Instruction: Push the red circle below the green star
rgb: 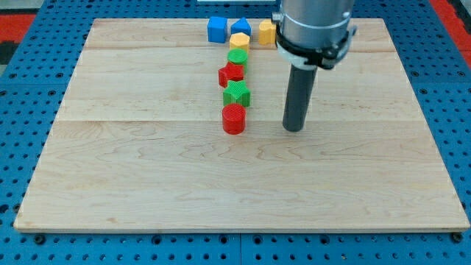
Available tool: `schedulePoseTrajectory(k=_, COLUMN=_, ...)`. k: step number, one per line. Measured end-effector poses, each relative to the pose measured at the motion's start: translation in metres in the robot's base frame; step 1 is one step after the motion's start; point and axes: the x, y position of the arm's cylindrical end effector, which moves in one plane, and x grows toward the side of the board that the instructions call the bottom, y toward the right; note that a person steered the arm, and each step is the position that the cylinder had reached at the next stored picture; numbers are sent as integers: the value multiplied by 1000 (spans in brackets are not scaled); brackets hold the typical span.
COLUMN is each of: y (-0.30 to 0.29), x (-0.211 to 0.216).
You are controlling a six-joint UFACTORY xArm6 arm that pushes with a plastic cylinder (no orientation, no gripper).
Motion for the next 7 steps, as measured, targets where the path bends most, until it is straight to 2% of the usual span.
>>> schedulePoseTrajectory(k=1, y=51, x=18)
schedulePoseTrajectory(k=2, y=123, x=11)
schedulePoseTrajectory(k=3, y=155, x=7)
schedulePoseTrajectory(k=7, y=213, x=2)
